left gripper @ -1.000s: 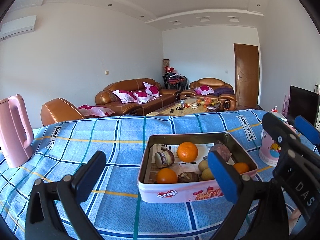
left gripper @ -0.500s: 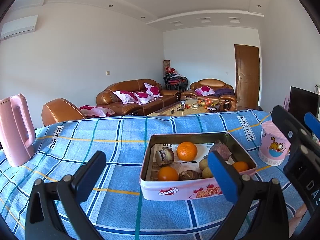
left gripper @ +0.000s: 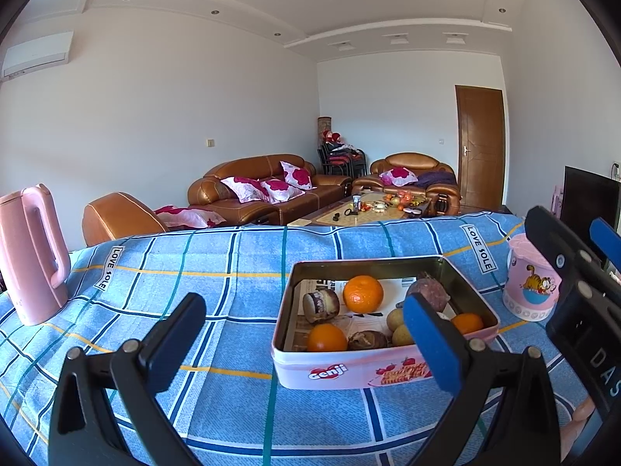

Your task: Organize fruits

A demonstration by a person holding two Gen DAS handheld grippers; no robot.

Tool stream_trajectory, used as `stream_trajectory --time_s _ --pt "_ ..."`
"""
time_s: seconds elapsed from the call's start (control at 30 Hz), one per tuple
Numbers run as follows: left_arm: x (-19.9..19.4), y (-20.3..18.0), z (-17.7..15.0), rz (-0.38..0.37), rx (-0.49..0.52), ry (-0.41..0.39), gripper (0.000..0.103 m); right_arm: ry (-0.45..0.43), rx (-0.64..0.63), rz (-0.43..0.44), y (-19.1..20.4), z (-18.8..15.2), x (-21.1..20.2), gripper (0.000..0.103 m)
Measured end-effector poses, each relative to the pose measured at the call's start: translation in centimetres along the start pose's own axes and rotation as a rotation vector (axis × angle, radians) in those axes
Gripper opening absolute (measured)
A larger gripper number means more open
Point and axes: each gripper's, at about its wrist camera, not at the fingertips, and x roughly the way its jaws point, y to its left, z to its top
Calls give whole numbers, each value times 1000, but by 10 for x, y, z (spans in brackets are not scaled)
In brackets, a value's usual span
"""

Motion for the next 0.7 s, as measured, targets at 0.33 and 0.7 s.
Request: stream_trajectory --time_s 0.33,0.7 --pt "2 4 0 3 -7 8 103 4 1 -2 0 1 2 89" --pt "2 2 0 10 -1 12 103 8 3 -6 -2 1 2 89"
